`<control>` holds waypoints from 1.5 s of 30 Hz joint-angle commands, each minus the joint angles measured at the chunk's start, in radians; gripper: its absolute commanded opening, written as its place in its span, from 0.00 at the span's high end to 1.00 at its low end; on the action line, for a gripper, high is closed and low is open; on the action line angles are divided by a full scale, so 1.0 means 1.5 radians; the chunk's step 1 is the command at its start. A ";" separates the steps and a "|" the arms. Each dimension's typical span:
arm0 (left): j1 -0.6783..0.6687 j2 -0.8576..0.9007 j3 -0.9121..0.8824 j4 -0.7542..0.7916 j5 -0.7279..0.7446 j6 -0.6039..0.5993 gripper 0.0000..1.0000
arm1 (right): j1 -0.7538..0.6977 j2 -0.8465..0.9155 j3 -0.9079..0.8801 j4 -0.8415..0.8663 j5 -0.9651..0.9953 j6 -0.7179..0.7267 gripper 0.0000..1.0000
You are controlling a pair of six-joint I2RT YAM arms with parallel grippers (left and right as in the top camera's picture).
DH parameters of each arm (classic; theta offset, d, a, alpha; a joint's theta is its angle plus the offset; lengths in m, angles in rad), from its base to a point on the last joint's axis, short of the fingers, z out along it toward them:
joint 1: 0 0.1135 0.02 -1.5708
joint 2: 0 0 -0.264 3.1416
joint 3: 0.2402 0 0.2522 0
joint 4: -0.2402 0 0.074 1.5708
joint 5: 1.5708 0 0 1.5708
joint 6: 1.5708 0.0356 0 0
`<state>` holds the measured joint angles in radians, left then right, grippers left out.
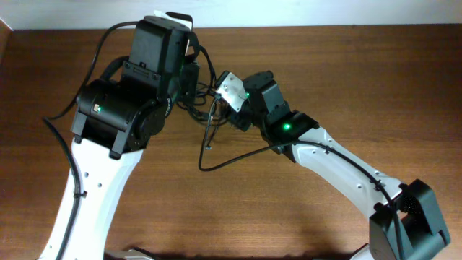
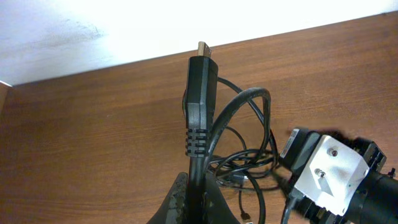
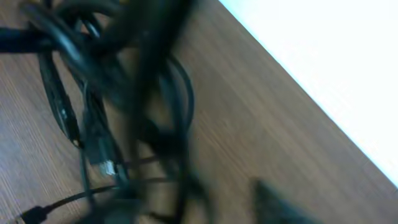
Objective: Untangle cables
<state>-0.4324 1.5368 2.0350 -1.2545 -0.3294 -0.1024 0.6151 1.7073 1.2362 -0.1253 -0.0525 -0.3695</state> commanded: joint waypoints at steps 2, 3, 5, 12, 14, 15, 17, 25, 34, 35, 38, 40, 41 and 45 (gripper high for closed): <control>-0.001 -0.010 0.013 0.007 -0.010 -0.006 1.00 | -0.001 -0.036 0.010 0.000 0.063 0.025 0.96; -0.001 -0.010 0.013 0.007 -0.012 -0.006 1.00 | -0.001 -0.076 0.010 -0.001 0.127 0.025 0.96; -0.001 -0.010 0.013 0.007 -0.023 -0.006 1.00 | -0.003 -0.197 0.010 -0.022 0.238 0.026 0.96; 0.159 -0.030 0.013 -0.015 -0.082 -0.057 1.00 | -0.498 -0.416 0.010 -0.252 0.176 0.332 0.96; 0.239 -0.036 0.013 -0.023 -0.078 -0.067 1.00 | -0.624 -0.406 0.010 -0.271 0.131 0.390 0.96; 0.266 -0.036 0.013 -0.028 -0.063 -0.071 1.00 | -0.687 -0.399 0.010 -0.274 0.075 0.392 0.96; 0.305 -0.036 0.013 -0.030 -0.063 -0.071 1.00 | -0.785 -0.385 0.010 -0.281 0.025 0.415 0.96; 0.441 -0.039 0.013 -0.040 -0.022 -0.099 1.00 | -0.978 -0.290 0.010 -0.289 -0.106 0.486 0.96; 0.384 -0.040 0.013 -0.028 0.043 -0.086 1.00 | -0.669 -0.281 0.010 -0.281 -0.136 0.344 0.96; 0.363 -0.040 0.013 -0.027 0.043 -0.079 1.00 | -0.599 -0.281 0.010 -0.281 -0.135 0.300 0.96; 0.296 -0.040 0.013 -0.024 0.042 -0.070 1.00 | -0.326 -0.272 0.010 -0.282 -0.083 0.150 0.96; 0.268 -0.040 0.013 -0.023 0.042 -0.056 1.00 | -0.202 -0.252 0.010 -0.305 -0.084 0.050 0.96; 0.258 -0.040 0.013 -0.023 0.041 -0.055 1.00 | -0.143 -0.231 0.010 -0.327 -0.084 -0.005 0.96; 0.250 -0.040 0.013 -0.024 0.041 -0.055 1.00 | -0.020 -0.078 0.010 -0.354 -0.084 -0.121 0.96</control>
<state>-0.0544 1.4940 2.0396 -1.2942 -0.2687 -0.2016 0.5312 1.4731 1.2476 -0.6609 -0.1913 -0.4095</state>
